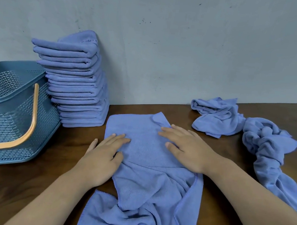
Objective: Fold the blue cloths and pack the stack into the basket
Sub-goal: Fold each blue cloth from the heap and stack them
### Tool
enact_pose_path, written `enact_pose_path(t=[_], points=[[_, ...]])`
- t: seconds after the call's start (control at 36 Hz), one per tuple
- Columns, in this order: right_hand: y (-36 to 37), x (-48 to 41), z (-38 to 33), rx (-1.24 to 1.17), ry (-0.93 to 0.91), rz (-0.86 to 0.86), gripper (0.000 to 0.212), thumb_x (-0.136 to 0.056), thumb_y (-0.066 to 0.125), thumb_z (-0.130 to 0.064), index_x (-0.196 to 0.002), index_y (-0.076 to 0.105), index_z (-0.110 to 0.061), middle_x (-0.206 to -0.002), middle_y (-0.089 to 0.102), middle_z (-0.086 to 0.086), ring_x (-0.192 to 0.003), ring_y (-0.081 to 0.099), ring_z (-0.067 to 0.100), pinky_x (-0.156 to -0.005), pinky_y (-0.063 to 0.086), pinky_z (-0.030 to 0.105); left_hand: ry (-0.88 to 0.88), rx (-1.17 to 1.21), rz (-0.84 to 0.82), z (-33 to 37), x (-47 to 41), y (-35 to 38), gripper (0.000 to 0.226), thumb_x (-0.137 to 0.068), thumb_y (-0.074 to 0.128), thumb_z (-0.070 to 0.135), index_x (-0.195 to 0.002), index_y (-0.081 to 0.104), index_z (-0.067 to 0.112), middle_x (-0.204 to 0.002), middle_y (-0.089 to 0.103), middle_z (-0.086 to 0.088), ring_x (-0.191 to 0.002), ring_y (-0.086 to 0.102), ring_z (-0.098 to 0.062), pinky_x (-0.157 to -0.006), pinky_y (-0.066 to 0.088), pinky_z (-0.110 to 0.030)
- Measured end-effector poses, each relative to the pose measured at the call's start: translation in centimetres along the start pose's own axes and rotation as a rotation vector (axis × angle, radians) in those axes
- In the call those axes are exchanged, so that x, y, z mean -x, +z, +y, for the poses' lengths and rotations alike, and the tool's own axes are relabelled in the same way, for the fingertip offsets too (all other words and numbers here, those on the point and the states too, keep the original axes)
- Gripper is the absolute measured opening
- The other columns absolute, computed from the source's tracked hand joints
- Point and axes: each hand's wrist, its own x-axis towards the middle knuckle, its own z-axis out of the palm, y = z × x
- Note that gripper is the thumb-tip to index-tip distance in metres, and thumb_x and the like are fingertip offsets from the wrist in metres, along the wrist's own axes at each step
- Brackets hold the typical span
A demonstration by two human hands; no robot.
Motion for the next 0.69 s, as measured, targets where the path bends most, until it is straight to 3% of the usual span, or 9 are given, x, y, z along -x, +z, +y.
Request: enact_pose_path(t=[0.06, 0.11, 0.19, 0.25, 0.36, 0.53, 0.64, 0.69], points=[[-0.2, -1.3, -0.3, 0.070, 0.037, -0.016, 0.044, -0.111, 0.027, -0.054, -0.153, 0.041, -0.054, -0.172, 0.017, -0.024, -0.161, 0.003, 0.010, -0.127, 0.015, 0.048, 0.000, -0.002, 0.006, 0.0, 0.0, 0.0, 0.054, -0.110, 0.033, 0.032, -0.159, 0.029, 0.052, -0.168, 0.013, 0.035, -0.156, -0.002, 0.010, -0.130, -0.007, -0.044], [-0.5, -2.4, -0.6, 0.044, 0.135, -0.005, 0.044, -0.110, 0.027, -0.059, -0.149, 0.046, -0.056, -0.170, 0.026, -0.018, -0.159, 0.015, 0.018, -0.123, 0.018, 0.050, 0.003, 0.003, 0.012, 0.1, 0.0, 0.0, 0.052, -0.110, 0.033, 0.033, -0.159, 0.029, 0.052, -0.168, 0.013, 0.035, -0.156, -0.001, 0.010, -0.130, -0.007, -0.043], [-0.1, -3.3, -0.2, -0.070, 0.201, 0.087, 0.043, -0.109, 0.031, -0.058, -0.144, 0.055, -0.049, -0.152, 0.049, -0.022, -0.142, 0.040, 0.015, -0.115, 0.030, 0.048, 0.001, 0.004, 0.026, 0.1, 0.1, 0.1, 0.052, -0.110, 0.032, 0.034, -0.159, 0.030, 0.052, -0.168, 0.014, 0.036, -0.155, -0.001, 0.011, -0.130, -0.006, -0.041], [0.0, -3.8, 0.5, -0.139, 0.224, 0.127, 0.041, -0.108, 0.034, -0.057, -0.139, 0.060, -0.045, -0.142, 0.055, -0.025, -0.132, 0.047, 0.013, -0.113, 0.034, 0.048, 0.001, 0.002, 0.029, 0.1, 0.1, 0.1, 0.052, -0.110, 0.033, 0.034, -0.159, 0.030, 0.052, -0.168, 0.014, 0.036, -0.155, -0.002, 0.012, -0.130, -0.006, -0.041], [0.2, -4.5, 1.9, -0.215, 0.184, 0.158, 0.033, -0.107, 0.044, -0.053, -0.130, 0.066, -0.045, -0.129, 0.059, -0.029, -0.119, 0.049, 0.011, -0.110, 0.042, 0.048, 0.002, 0.009, 0.030, 0.1, 0.1, 0.1, 0.053, -0.109, 0.033, 0.034, -0.159, 0.030, 0.051, -0.168, 0.014, 0.036, -0.155, -0.002, 0.012, -0.130, -0.006, -0.042], [0.2, -5.4, 1.7, -0.137, 0.169, 0.072, 0.034, -0.109, 0.040, -0.049, -0.131, 0.066, -0.050, -0.141, 0.054, -0.032, -0.132, 0.041, 0.008, -0.114, 0.033, 0.046, 0.001, -0.008, 0.028, 0.2, 0.2, 0.0, 0.054, -0.109, 0.032, 0.034, -0.160, 0.029, 0.052, -0.168, 0.013, 0.036, -0.155, -0.003, 0.012, -0.131, -0.006, -0.042], [0.6, -6.3, 3.4, -0.354, 0.303, 0.273, 0.032, -0.103, 0.046, -0.051, -0.108, 0.074, -0.036, -0.120, 0.064, -0.017, -0.119, 0.056, 0.020, -0.105, 0.045, 0.043, -0.027, -0.012, 0.074, 0.1, 0.0, 0.2, 0.053, -0.111, 0.032, 0.035, -0.161, 0.025, 0.051, -0.170, 0.008, 0.033, -0.157, -0.005, 0.007, -0.131, -0.003, -0.042], [0.7, -6.2, 4.9, -0.280, 0.390, 0.275, 0.032, -0.099, 0.040, -0.059, -0.082, 0.057, -0.039, -0.096, 0.056, -0.008, -0.103, 0.054, 0.031, -0.086, 0.043, 0.042, -0.086, -0.019, 0.160, -0.3, -0.3, 0.4, 0.053, -0.111, 0.034, 0.039, -0.162, 0.023, 0.049, -0.172, 0.009, 0.028, -0.160, -0.003, 0.000, -0.131, 0.002, -0.045]])
